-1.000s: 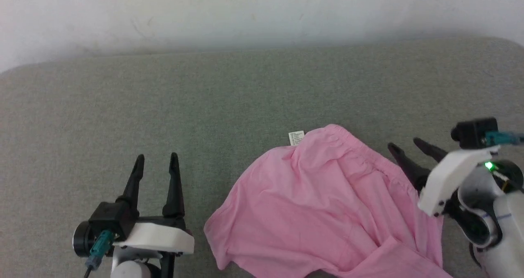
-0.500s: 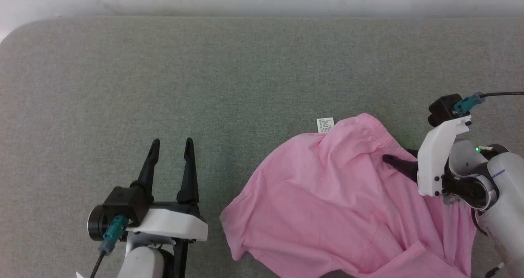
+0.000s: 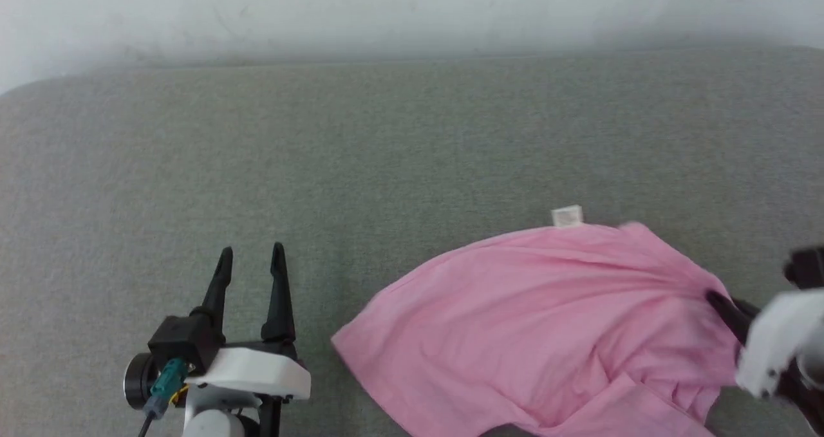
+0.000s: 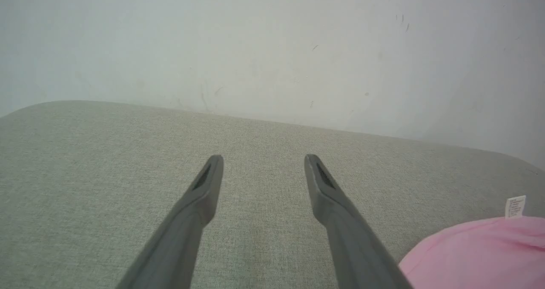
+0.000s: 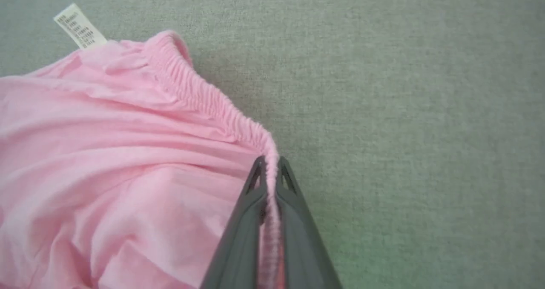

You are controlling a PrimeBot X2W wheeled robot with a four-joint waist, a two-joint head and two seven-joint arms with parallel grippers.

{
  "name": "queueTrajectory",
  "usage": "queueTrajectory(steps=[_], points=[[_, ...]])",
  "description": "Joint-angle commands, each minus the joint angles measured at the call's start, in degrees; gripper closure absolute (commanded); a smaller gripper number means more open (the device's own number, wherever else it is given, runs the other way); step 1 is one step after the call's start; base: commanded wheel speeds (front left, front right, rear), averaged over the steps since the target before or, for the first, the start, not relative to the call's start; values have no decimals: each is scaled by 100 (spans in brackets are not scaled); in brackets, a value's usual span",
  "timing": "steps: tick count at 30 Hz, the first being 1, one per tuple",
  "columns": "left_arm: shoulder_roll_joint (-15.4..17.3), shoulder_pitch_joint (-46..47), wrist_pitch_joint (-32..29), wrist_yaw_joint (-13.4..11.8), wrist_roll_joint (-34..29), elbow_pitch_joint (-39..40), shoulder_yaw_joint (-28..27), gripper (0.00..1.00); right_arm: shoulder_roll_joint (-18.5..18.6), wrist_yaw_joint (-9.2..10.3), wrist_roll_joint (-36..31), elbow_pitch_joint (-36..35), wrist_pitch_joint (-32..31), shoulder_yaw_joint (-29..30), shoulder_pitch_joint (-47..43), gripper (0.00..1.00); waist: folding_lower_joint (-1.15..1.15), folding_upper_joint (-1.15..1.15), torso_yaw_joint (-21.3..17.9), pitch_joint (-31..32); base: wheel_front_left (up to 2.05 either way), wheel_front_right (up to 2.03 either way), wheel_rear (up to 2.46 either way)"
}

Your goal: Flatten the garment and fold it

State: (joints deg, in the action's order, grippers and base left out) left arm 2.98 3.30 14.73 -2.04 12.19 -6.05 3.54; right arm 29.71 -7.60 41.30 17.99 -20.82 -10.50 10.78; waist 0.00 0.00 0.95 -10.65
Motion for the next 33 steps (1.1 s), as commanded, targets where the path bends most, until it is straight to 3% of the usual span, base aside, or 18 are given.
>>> queueTrajectory(steps=[1, 7, 8, 9, 10, 11, 17, 21, 28, 33], points=[[-10, -79, 27, 29, -26, -7, -32, 0, -77, 11, -74, -145, 38, 174, -289, 100, 0, 0, -207, 194, 0, 0, 0], [12, -204, 27, 82, -74, -118, -140, 0, -988, 11, -681, -1175, -181, 1433, -1737, 100, 0, 0, -388, 294, 0, 0, 0], [18, -201, 27, 93, -86, -152, -142, 0, -1151, 11, -793, -1278, -218, 1556, -1870, 88, 0, 0, -396, 306, 0, 0, 0], [21, -196, 27, 101, -93, -179, -148, 0, -1307, 11, -911, -1382, -234, 1642, -1970, 63, 0, 0, -401, 318, 0, 0, 0], [22, -191, 27, 107, -101, -203, -154, 0, -1476, 11, -971, -1497, -199, 1706, -2021, 13, 0, 0, -405, 330, 0, 0, 0], [23, -189, 27, 112, -108, -231, -160, 0, -1603, 11, -1064, -1611, -112, 1744, -2044, 0, 0, 0, -406, 351, 0, 0, 0], [33, -284, 27, 91, -93, -346, -241, 0, -2179, 11, -1849, -2148, 1139, 1976, -1885, 0, 0, 0, -434, 526, 0, 0, 0], [46, -377, 27, 75, -51, -380, -285, 0, -2311, 11, -2338, -2210, 1722, 1883, -1761, 0, 0, 0, -454, 644, 0, 0, 0], [178, -449, -420, 36, -61, -249, -247, 0, -2363, 11, -2940, -2582, 2173, 1304, -1702, 0, 0, 0, -535, 781, 0, 0, 0], [286, -349, -1317, 276, 12, -135, 24, 0, -2380, 11, -3106, -2865, 2251, 1000, -1674, 0, 0, 0, -578, 730, 0, 0, 0]])
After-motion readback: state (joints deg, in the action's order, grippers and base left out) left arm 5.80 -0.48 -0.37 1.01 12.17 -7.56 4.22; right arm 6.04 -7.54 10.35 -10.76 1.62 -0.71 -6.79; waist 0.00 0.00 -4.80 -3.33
